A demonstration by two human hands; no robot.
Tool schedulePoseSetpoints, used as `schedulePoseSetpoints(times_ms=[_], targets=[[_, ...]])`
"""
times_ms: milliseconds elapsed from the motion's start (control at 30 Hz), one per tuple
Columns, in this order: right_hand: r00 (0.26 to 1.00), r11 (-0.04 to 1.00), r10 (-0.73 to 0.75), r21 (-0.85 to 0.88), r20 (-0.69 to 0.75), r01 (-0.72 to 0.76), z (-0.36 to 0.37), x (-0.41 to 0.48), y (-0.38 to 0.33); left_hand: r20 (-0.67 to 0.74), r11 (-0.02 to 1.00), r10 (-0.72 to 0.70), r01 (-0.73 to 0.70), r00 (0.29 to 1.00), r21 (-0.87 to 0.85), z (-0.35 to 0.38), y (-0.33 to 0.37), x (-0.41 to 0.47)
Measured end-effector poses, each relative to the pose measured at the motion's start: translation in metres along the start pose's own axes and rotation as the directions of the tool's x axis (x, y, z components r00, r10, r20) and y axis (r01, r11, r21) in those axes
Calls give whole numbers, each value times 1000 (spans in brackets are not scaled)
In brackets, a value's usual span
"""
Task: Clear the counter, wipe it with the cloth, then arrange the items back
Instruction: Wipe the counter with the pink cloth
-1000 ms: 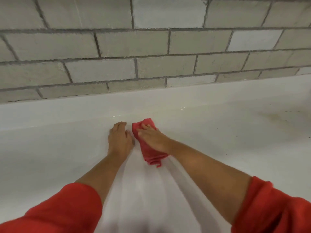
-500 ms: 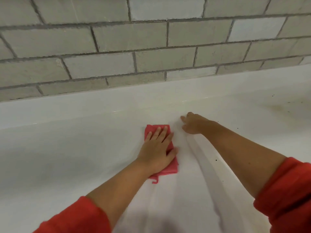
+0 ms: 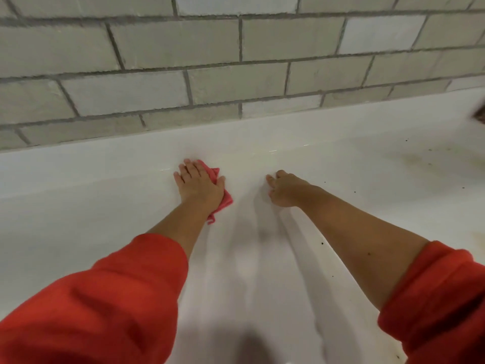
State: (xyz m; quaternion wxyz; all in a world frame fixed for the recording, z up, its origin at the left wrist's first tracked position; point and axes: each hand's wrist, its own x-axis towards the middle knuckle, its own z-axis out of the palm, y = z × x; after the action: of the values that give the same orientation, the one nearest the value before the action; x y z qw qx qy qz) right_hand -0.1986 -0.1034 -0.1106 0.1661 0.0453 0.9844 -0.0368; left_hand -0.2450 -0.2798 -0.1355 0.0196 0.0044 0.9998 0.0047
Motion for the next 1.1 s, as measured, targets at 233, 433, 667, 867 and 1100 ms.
schedulePoseSetpoints(times_ms=[233,433,667,867,1100], targets=[[1000,999,-14,31,5,14,0,-1,4,-28,872,481,-482,876,-86,12,12,-80],[1000,998,-10,66,-12,11,3,-2,7,14,912,410,-410,912,-9,8,-41,-34],[999,993,-10,116,-33,14,7,-2,4,44,984,162,-158,986,-80,6,-1,10],[988,962,-66,254,-143,101,-13,-31,26,-50,825,561,-563,826,-43,14,34,-45],[896,907,359,325,-262,-268,-16,-81,95,-14,683,723,-718,691,-135,9,0,-40]])
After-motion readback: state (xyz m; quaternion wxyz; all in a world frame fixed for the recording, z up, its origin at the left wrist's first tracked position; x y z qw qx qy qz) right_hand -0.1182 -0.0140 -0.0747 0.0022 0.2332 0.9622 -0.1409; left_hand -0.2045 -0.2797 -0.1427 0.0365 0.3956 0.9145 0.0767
